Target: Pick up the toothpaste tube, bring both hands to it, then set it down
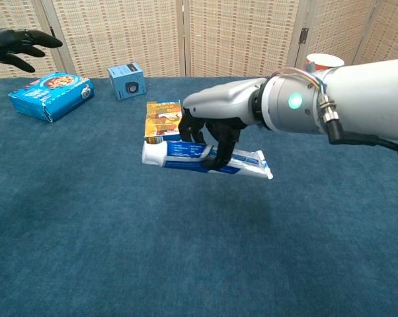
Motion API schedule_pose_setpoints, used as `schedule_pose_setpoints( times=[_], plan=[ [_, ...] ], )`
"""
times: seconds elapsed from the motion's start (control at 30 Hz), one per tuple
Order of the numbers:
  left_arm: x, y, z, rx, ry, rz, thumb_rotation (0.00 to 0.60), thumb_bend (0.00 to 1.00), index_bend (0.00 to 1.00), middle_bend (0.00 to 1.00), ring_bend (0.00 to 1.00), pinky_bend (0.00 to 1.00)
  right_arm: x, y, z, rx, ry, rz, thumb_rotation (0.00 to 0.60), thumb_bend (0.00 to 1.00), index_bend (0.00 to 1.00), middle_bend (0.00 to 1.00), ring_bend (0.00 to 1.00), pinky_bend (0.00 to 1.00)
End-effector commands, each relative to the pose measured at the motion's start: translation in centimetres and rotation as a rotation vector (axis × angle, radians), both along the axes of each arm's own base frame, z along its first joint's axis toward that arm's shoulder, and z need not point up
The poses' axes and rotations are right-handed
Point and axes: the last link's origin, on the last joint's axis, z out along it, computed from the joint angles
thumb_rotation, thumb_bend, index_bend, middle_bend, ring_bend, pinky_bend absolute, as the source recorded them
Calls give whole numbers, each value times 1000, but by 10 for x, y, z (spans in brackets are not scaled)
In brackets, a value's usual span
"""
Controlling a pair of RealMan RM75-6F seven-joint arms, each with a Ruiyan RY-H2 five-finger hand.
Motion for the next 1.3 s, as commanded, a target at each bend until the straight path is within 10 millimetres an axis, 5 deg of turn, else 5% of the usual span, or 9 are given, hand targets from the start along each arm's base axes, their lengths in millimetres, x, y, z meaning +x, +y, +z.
schedule_pose_setpoints(
  times=[0.03,0.13,0.3,0.37,0.53,0.63,0.73,0.8,1.3],
  plan=[
    [-2,-1,0,1,2,5,0,0,0,20,51,163,-7,-2,-8,-21,91,0,600,433,721,586,502,546],
    [-5,-2,0,1,5,10,0,0,0,20,51,163,-12,-1,-13,-8,130,-22,600,367,565,505,439,501],
    [-8,-3,0,4,6,16,0,0,0,20,51,163,-13,0,-10,7,142,-48,600,239,103,212,215,361],
    [-9,-4,0,6,7,19,0,0,0,20,51,163,-12,-1,-4,3,121,-56,600,228,18,134,158,325],
    [-12,-4,3,27,5,22,28,0,0,20,51,163,-16,-3,24,-49,12,-85,600,224,0,100,125,308],
    [-16,-3,9,58,17,30,158,0,0,20,51,162,-30,0,52,-102,-53,-111,600,231,3,182,159,308],
    [-23,-3,15,99,45,45,450,0,0,20,52,161,-52,6,86,-173,-93,-122,600,309,73,260,214,328],
    [-28,-3,19,121,63,56,582,0,0,20,55,161,-68,13,103,-210,-108,-132,600,333,116,293,238,348],
    [-84,-32,56,321,220,192,600,0,25,20,57,161,-199,92,193,-485,-227,-182,600,330,162,308,255,365]
  ],
)
